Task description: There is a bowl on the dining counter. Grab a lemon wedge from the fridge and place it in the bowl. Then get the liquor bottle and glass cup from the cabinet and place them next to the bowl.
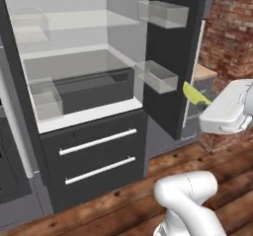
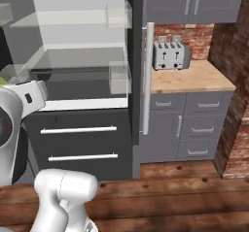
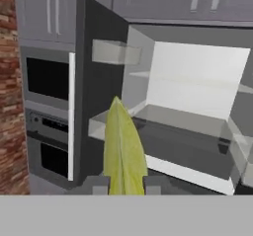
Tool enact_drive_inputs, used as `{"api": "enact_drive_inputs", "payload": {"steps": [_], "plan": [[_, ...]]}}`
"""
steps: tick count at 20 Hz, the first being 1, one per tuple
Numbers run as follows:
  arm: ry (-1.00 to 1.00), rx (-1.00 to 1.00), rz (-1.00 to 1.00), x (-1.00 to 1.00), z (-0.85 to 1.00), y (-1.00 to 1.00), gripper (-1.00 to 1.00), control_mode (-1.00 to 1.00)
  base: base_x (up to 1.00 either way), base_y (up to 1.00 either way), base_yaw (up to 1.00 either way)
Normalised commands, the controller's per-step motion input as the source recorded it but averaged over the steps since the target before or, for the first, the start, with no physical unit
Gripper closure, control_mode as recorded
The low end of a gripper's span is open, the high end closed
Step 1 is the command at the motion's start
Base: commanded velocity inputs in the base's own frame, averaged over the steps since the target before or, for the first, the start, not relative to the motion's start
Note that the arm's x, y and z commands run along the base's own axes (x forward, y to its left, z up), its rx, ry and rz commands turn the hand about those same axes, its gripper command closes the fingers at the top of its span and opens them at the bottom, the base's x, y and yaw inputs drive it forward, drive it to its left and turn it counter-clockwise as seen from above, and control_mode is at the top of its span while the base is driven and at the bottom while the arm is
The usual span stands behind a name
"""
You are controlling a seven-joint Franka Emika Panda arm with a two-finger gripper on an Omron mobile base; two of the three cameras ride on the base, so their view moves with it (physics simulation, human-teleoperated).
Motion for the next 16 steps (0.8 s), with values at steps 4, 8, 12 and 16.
{"api": "enact_drive_inputs", "payload": {"steps": [4,8,12,16], "plan": [[0.00,0.00,0.00,0.00,0.00,0.00,1.00,1.00,-0.67,0.00,-0.53],[0.00,0.00,0.00,0.00,0.00,0.00,1.00,1.00,-0.53,0.00,-0.56],[0.00,0.00,0.00,0.00,0.00,0.00,1.00,1.00,-0.39,0.00,-0.60],[0.00,0.00,0.00,0.00,0.00,0.00,1.00,1.00,-0.31,0.00,-0.61]]}}
